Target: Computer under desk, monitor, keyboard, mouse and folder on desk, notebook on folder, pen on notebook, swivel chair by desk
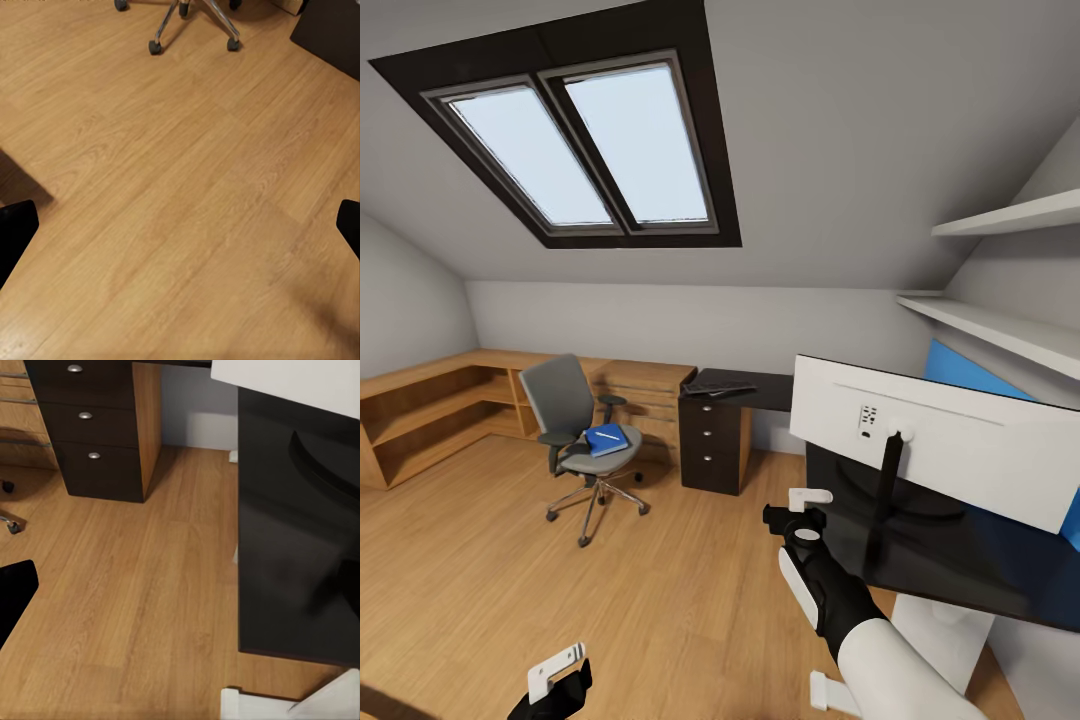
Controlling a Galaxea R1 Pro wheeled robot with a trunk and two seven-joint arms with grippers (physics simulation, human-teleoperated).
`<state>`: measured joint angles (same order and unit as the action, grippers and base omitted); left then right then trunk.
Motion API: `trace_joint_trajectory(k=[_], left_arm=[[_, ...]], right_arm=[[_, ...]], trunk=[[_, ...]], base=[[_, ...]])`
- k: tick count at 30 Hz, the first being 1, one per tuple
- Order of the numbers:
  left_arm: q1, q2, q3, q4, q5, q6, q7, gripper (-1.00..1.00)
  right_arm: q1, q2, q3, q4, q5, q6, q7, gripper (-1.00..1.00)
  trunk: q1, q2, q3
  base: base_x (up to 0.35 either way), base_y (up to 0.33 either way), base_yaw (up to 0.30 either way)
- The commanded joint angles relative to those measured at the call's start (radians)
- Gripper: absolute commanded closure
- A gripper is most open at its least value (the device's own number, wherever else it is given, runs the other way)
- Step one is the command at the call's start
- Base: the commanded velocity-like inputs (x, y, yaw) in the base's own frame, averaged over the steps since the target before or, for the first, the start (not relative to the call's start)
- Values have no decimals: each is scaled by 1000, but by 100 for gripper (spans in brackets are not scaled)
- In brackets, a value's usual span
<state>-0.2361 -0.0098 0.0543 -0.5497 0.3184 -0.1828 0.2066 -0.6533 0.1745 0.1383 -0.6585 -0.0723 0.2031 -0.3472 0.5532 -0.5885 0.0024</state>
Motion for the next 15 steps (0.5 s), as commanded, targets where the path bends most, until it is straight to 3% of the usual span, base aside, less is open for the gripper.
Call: trace_joint_trajectory(k=[1,9,15], left_arm=[[0,0,1,0,9,-4,-1,-100],[0,0,1,0,8,-4,-4,-100],[0,-1,0,1,8,-3,-4,-100]], right_arm=[[0,0,3,-1,-8,4,-7,-100],[0,0,3,-1,-7,4,-7,-100],[0,0,3,-1,-7,4,-8,-100]], trunk=[[0,-1,0],[0,-1,0],[0,-1,2]], base=[[-19,14,0],[34,145,0],[172,241,-54]])
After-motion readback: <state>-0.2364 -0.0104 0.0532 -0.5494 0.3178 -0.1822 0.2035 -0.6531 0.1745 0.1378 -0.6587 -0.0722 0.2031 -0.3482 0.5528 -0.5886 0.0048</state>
